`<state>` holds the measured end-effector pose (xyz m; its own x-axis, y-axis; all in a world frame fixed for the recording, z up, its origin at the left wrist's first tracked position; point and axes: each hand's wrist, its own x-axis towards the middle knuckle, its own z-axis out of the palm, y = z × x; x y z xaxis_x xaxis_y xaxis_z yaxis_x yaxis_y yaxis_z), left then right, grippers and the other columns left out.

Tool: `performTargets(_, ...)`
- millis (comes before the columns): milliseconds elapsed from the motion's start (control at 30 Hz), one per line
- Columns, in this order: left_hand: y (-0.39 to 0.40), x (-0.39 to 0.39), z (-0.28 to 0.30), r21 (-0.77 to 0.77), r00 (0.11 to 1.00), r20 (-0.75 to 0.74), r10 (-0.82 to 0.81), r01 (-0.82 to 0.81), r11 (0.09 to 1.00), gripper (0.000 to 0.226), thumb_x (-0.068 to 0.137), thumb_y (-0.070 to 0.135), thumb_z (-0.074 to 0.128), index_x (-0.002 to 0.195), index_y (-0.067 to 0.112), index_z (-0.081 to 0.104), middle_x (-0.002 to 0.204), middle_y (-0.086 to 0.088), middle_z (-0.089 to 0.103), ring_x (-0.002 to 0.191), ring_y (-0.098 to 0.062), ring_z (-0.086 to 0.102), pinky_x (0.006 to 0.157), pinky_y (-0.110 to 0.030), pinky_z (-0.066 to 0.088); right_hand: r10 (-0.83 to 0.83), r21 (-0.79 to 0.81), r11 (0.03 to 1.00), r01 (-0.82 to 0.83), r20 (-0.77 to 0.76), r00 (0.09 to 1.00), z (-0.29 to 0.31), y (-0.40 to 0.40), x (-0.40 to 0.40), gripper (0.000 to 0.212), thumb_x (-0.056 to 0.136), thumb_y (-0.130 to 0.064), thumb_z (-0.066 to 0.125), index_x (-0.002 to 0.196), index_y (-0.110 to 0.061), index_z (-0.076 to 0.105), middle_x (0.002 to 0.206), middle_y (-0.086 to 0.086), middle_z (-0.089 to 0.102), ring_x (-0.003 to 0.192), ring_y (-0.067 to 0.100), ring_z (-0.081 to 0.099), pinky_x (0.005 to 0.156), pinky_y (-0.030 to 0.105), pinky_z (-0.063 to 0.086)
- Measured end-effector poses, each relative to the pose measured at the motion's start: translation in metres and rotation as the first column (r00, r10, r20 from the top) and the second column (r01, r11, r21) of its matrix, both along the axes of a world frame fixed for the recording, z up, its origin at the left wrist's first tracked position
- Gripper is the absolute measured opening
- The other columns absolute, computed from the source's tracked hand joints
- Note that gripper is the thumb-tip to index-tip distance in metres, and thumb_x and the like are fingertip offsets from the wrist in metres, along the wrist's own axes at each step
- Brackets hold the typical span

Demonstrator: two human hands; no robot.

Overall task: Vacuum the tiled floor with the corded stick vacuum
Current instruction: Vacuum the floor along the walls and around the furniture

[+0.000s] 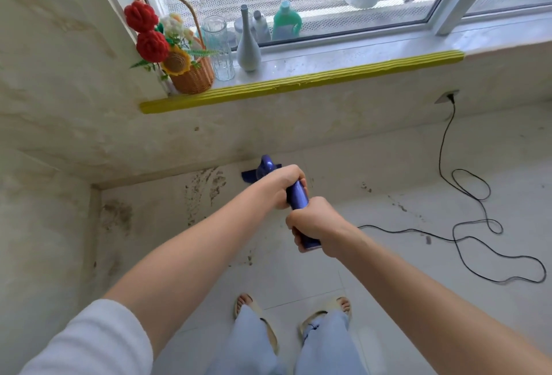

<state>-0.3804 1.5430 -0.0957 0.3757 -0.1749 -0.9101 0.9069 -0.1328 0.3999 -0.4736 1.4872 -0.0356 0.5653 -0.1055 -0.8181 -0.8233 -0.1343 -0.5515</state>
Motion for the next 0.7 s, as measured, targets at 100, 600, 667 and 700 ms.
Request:
performTargets(100,-0.006,0.009,0.006,-0.013,1.000,0.022,-0.021,0.021,1.000,0.033,0.084,0.004,0.043,0.052,0.010,0.038,0.039,0.000,0.043,0.048,-0.015,0.041,0.057,-0.022,0.037,-0.010,0.007,1.000,0.010,0.014,1.000,0.002,-0.007,0.010,0.014,0.082,0.007,0.044,0.090,-0.004,0.046,0.063,0.008,0.043,0.042,0.017,0.041,0.039,0.019,0.039)
performTargets(600,-0.012,-0.010,-0.009,-0.029,0.996,-0.020,0.083,-0.083,0.996,0.023,0.083,0.001,0.040,0.063,0.012,0.036,0.040,0.002,0.040,0.045,-0.012,0.038,0.047,-0.023,0.035,0.047,-0.025,0.999,-0.049,-0.042,0.998,-0.014,-0.011,-0.007,0.015,0.081,0.007,0.042,0.091,-0.005,0.042,0.064,0.009,0.044,0.044,0.018,0.042,0.043,0.021,0.038)
performTargets(667,-0.007,-0.012,-0.005,-0.071,0.995,-0.054,0.088,-0.092,0.993,0.025,0.085,0.001,0.043,0.063,0.012,0.038,0.041,0.003,0.041,0.045,-0.012,0.039,0.048,-0.023,0.036,0.065,0.003,0.998,-0.065,-0.046,0.997,-0.004,-0.011,-0.010,0.014,0.082,0.007,0.043,0.086,-0.006,0.043,0.063,0.009,0.044,0.045,0.018,0.042,0.043,0.021,0.039)
performTargets(700,-0.004,-0.012,-0.002,-0.087,0.994,-0.067,0.089,-0.095,0.992,0.026,0.085,0.001,0.044,0.063,0.012,0.038,0.042,0.002,0.041,0.044,-0.012,0.039,0.048,-0.023,0.036,0.071,0.020,0.997,-0.070,-0.045,0.996,0.001,-0.011,-0.008,0.014,0.083,0.008,0.044,0.085,-0.006,0.043,0.063,0.009,0.044,0.045,0.018,0.042,0.042,0.021,0.040)
